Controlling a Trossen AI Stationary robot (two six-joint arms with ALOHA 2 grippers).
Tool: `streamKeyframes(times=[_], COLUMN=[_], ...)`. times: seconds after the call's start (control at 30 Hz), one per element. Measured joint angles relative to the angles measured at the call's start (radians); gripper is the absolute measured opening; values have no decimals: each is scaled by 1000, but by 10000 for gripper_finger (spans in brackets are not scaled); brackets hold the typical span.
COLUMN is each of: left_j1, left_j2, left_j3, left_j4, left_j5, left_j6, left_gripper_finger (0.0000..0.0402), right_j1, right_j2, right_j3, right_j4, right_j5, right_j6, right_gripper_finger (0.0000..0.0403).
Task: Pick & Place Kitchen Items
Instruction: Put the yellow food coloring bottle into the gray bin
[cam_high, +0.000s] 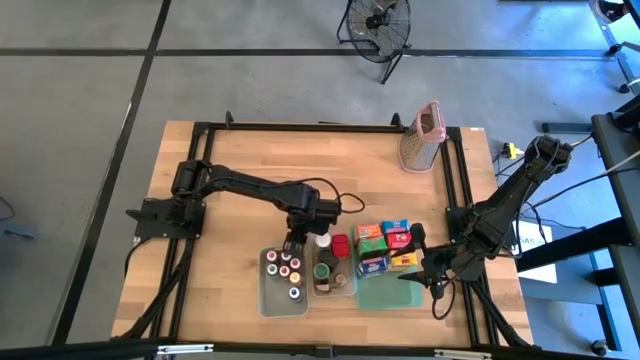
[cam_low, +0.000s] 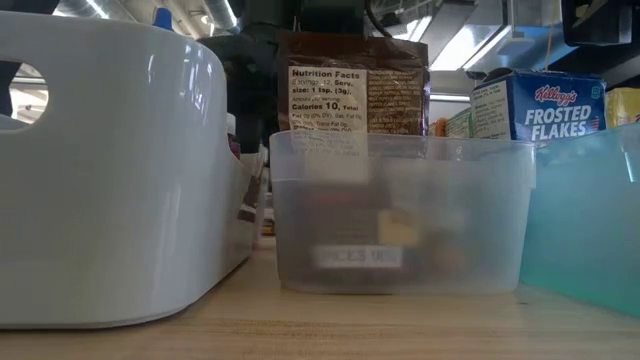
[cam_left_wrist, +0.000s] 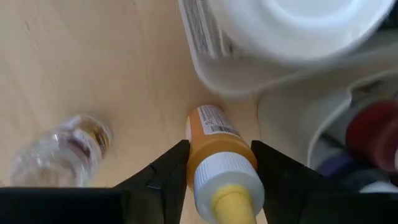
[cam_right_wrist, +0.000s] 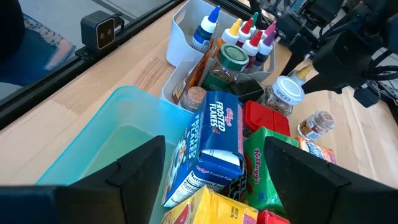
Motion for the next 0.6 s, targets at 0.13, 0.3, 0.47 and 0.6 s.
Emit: streamKeyframes(times=[0.13,0.3,0.47,0.6], left_j1=[3,4,4,-6], left_j2=[1,1,1,0], left_j3=[29,93,191,289], left_j4=[-17,-72,-193,-288], left_j5=[2,-22,-52,-70], left_j6=[-7,-1,-17,-34], left_gripper_finger=[160,153,160,159], right_j1=[0,0,0,0], right_j2=[0,0,0,0], right_j3=[0,0,0,0], right_j4=[0,-15,-45,-54], right_j5=[0,0,2,2], right_j6=[-4,-3,14,21], right_gripper_finger=[275,275,275,275])
